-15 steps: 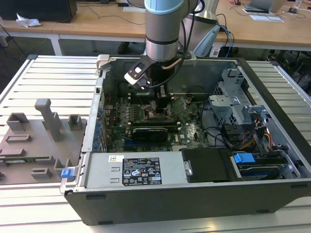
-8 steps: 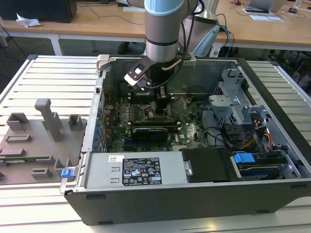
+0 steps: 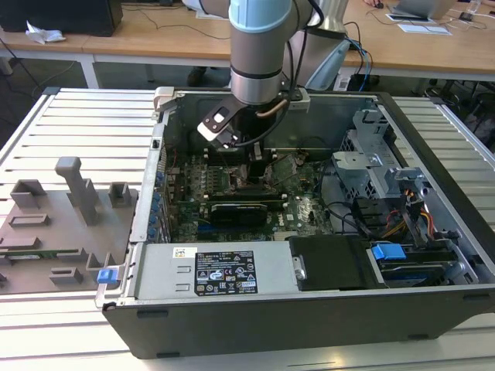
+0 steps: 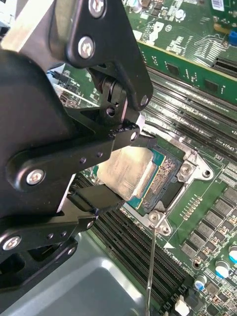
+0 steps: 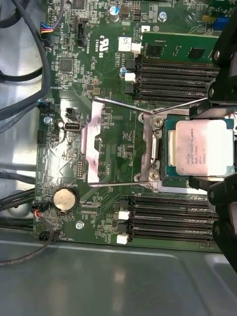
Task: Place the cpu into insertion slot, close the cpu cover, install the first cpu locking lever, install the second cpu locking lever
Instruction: 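Place the cpu into insertion slot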
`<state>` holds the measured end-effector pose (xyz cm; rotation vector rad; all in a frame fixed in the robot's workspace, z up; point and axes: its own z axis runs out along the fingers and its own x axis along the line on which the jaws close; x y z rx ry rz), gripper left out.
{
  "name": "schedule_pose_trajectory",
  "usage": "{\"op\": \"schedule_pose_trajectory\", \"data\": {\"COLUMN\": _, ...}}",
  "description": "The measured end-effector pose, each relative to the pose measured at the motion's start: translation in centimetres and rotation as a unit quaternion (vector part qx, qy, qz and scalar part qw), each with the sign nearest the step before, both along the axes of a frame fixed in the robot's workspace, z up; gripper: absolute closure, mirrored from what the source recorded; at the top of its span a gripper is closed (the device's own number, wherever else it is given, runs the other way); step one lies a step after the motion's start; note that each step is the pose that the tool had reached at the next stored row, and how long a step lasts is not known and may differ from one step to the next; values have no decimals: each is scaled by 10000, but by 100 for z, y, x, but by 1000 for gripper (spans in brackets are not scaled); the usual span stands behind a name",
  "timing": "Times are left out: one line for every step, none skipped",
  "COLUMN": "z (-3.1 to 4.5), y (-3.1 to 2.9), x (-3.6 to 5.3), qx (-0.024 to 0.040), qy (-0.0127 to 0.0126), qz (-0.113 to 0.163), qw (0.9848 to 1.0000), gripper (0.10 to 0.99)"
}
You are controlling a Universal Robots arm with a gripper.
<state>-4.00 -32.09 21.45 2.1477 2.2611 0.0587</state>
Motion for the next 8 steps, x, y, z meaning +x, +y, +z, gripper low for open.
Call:
{"op": "schedule_pose_trajectory", "data": {"z": -14, "y": 0, "x": 0, "qx": 0, "qy": 0, "qz": -92, "qw": 10000, "gripper": 541}}
{"op": "schedule_pose_trajectory", "data": {"z": -21, "y": 0, "x": -1, "qx": 0, "qy": 1, "qz": -148, "qw": 9999, "gripper": 541}}
{"op": "schedule_pose_trajectory", "data": {"z": -28, "y": 0, "x": -3, "qx": 0, "qy": 0, "qz": -214, "qw": 9998, "gripper": 541}}
{"op": "schedule_pose_trajectory", "data": {"z": -38, "y": 0, "x": -10, "qx": 0, "qy": 0, "qz": -224, "qw": 9997, "gripper": 541}}
{"op": "schedule_pose_trajectory", "data": {"z": -50, "y": 0, "x": -13, "qx": 0, "qy": 0, "qz": -223, "qw": 9998, "gripper": 541}}
{"op": "schedule_pose_trajectory", "data": {"z": -63, "y": 0, "x": -14, "qx": 0, "qy": 0, "qz": -223, "qw": 9998, "gripper": 541}}
{"op": "schedule_pose_trajectory", "data": {"z": -74, "y": 0, "x": -16, "qx": 0, "qy": 0, "qz": -223, "qw": 9998, "gripper": 541}}
{"op": "schedule_pose_trajectory", "data": {"z": -87, "y": 0, "x": -17, "qx": 0, "qy": 0, "qz": -224, "qw": 9997, "gripper": 541}}
